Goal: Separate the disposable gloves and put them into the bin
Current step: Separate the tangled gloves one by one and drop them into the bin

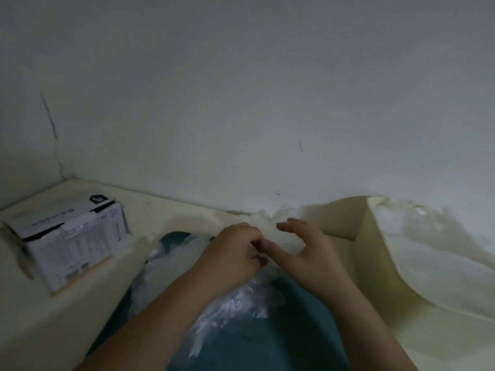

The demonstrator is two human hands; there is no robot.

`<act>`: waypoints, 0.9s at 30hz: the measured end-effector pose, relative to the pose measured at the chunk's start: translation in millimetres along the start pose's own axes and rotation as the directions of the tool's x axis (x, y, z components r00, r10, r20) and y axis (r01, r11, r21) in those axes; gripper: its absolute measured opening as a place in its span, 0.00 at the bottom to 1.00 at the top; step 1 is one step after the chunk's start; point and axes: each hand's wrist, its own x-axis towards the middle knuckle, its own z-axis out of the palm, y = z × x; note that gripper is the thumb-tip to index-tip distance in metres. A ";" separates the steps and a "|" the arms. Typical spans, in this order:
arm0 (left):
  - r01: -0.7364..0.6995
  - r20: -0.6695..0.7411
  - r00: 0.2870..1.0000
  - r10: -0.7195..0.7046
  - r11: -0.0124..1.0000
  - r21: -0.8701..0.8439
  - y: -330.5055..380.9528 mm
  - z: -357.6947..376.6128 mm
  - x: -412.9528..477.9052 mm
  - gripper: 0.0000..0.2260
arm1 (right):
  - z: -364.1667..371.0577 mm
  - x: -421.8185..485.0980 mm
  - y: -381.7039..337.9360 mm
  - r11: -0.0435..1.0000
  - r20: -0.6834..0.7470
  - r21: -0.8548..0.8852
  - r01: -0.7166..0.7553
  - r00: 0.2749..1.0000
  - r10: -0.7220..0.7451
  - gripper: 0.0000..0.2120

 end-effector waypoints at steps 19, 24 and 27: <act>0.021 -0.222 0.964 -0.147 0.874 -0.486 26.1 -52.6 -22.0 0.05 | -28.6 -8.7 -14.2 0.728 0.087 0.685 -0.024 0.995 -0.049 0.12; -0.050 -0.285 0.930 -0.232 0.688 -0.724 31.2 -68.5 -18.6 0.07 | -22.9 -5.5 -10.8 0.695 0.171 0.685 -0.219 0.975 0.138 0.09; -0.050 -0.291 0.923 -0.250 0.674 -0.737 31.5 -75.3 -18.3 0.07 | -20.6 -2.1 -2.8 0.820 0.067 0.513 -0.255 0.964 0.258 0.13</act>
